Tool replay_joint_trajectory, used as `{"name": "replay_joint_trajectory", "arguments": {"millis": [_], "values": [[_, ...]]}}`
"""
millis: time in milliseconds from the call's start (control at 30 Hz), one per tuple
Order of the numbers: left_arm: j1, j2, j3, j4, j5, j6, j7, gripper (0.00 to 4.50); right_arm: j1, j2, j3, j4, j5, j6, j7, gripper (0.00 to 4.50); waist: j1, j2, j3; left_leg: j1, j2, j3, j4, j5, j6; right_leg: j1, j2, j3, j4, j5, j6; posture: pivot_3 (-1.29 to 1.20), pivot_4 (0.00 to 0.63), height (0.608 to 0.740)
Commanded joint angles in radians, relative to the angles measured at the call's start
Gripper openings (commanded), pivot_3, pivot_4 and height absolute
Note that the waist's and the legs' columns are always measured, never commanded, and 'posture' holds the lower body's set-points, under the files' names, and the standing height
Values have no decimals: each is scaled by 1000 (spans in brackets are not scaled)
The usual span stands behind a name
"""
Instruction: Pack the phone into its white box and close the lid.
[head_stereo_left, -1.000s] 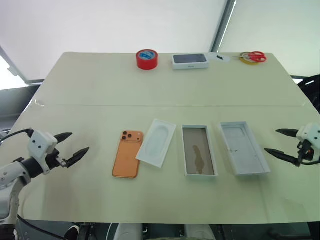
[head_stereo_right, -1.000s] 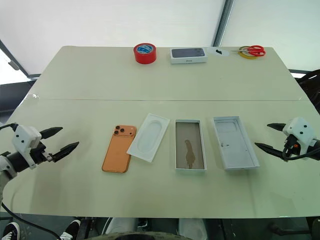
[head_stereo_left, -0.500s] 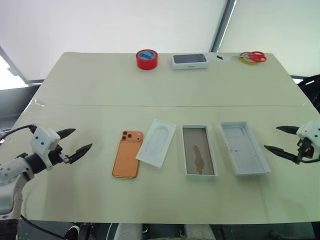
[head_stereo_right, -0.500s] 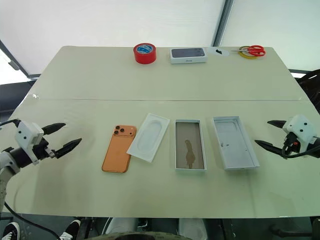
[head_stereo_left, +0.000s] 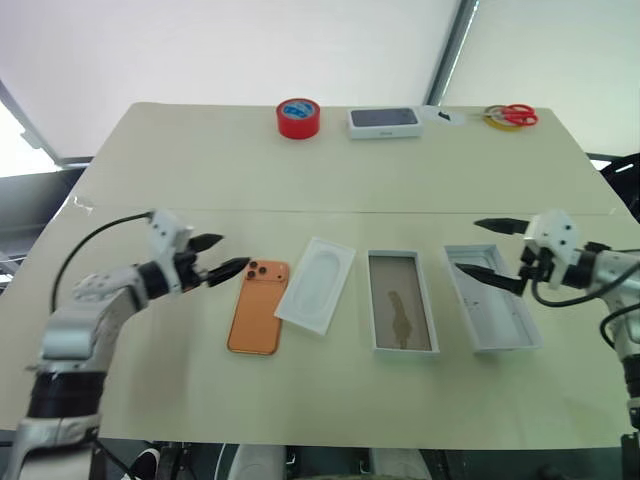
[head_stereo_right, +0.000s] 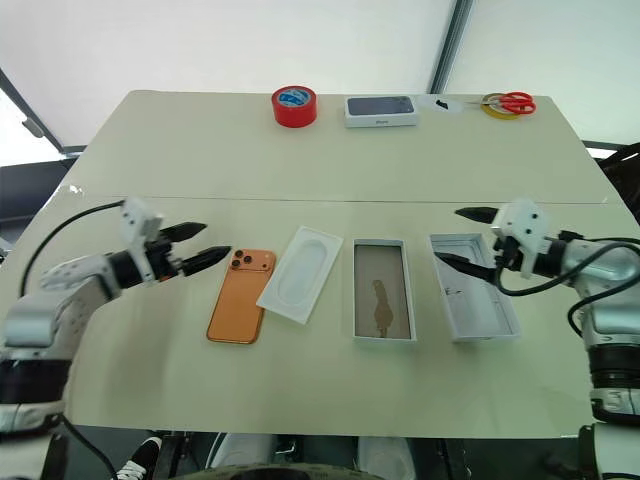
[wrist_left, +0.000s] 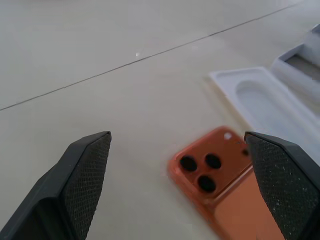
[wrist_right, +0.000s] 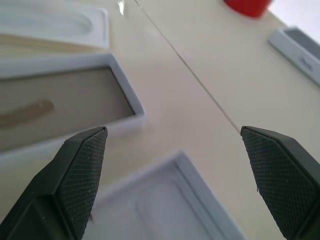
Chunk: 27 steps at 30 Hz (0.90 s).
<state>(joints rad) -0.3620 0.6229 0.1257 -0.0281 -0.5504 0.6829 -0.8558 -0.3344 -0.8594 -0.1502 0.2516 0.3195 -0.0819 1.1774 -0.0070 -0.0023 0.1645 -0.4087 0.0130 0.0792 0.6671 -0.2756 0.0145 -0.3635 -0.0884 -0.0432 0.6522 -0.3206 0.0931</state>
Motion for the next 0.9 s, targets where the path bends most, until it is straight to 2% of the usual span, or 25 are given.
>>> {"name": "replay_joint_trajectory", "arguments": {"millis": [33,133,267,500,900], "values": [[-92,-27,-16,59,-89,155,-28,4453,-4,10,1,-55,4,4,-9,4456,-2,0,0,0,0,0,0,0,0,0,1,0,0,0,0,0,150,730],[-162,-64,-85,110,-85,230,-46,4453,0,24,17,-64,-11,-7,-19,4456,-3,0,0,0,0,0,0,0,0,0,1,0,0,0,0,0,150,730],[-212,-95,-172,164,-5,170,-56,4453,22,36,24,-136,0,15,-30,4456,-3,-1,0,0,0,0,0,0,0,0,2,0,0,0,0,0,150,730],[-363,-162,-218,378,35,216,-76,4453,79,21,13,-309,71,143,-19,4456,1,-1,1,0,1,0,1,1,-1,0,3,0,1,0,0,0,150,730],[-478,-176,-314,536,93,276,-258,4453,82,35,20,-327,38,138,-65,4456,1,-2,1,0,1,0,1,1,-1,0,3,1,1,0,1,0,150,730]]}}
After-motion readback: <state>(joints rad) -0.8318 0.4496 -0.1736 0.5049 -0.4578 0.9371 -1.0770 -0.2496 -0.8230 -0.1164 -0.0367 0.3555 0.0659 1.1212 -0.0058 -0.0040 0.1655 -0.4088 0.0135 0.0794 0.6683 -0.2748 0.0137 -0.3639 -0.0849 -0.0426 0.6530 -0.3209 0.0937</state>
